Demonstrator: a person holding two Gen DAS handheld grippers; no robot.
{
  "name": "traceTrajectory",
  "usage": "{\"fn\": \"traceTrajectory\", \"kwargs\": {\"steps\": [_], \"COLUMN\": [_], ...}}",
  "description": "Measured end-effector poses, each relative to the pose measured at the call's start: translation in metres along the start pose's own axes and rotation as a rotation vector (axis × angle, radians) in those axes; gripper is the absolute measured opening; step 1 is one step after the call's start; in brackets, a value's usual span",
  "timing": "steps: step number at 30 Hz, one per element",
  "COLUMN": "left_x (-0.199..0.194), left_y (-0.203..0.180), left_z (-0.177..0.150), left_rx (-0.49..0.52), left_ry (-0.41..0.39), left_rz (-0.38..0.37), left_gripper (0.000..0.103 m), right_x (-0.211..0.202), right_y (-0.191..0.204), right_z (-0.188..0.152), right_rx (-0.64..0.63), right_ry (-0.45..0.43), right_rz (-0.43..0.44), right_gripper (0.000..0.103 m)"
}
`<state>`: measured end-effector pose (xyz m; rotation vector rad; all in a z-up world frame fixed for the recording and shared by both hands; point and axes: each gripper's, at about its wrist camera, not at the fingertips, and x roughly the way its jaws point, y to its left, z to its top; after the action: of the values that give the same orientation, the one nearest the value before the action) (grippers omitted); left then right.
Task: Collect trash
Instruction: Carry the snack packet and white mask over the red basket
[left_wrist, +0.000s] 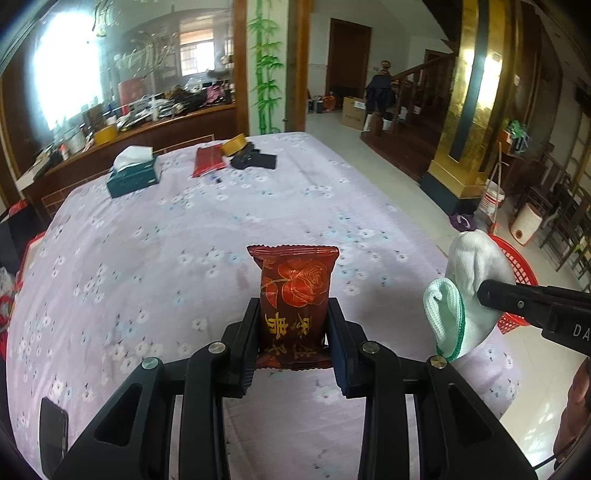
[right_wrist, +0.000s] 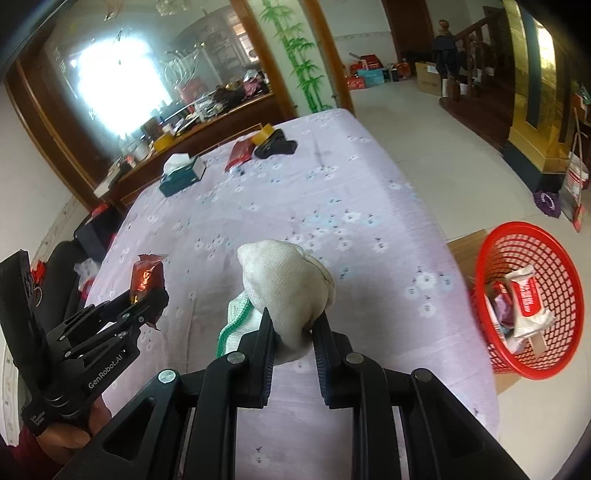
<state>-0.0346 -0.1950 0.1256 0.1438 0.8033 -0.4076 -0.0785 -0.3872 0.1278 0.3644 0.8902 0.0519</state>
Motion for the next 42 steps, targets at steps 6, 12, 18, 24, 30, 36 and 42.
{"fn": "traceTrajectory", "kwargs": {"steps": [6, 12, 18, 24, 30, 36, 42], "left_x": [-0.001, -0.001, 0.002, 0.004, 0.009, 0.01, 0.011], "left_y": [-0.014, -0.029, -0.045, -0.057, -0.062, -0.08, -0.106], "left_z": [0.006, 0.012, 0.016, 0.023, 0.028, 0.032, 0.038], "left_rx": [0.035, 0.07, 0.104, 0.115, 0.097, 0.148, 0.218], "left_ry": [-0.009, -0.02, -0.018, -0.021, -0.002, -0.002, -0.018], "left_rz": [-0.013, -0.027, -0.046, -0.12, -0.16, -0.148, -0.155], "left_gripper": [0.032, 0.032, 0.032, 0.032, 0.032, 0.032, 0.032], "right_x": [-0.015, -0.028, -0.038, -0.049, -0.059, -0.066, -0.077], "right_y": [-0.013, -0.024, -0.038, -0.053, -0.068, -0.081, -0.097], "right_z": [-0.002, -0.002, -0.003, -0.004, -0.003, -0.003, -0.005], "right_rx": [0.028, 0.054, 0.085, 0.121, 0.153, 0.182, 0.214], "right_ry": [-0.029, -0.06, -0.08, -0.103, -0.127, -0.145, -0.167], "right_rz": [-0.013, -0.02, -0.032, -0.045, -0.058, -0.071, -0.086], "right_gripper": [0.021, 0.021, 0.021, 0.021, 0.021, 0.021, 0.021]}}
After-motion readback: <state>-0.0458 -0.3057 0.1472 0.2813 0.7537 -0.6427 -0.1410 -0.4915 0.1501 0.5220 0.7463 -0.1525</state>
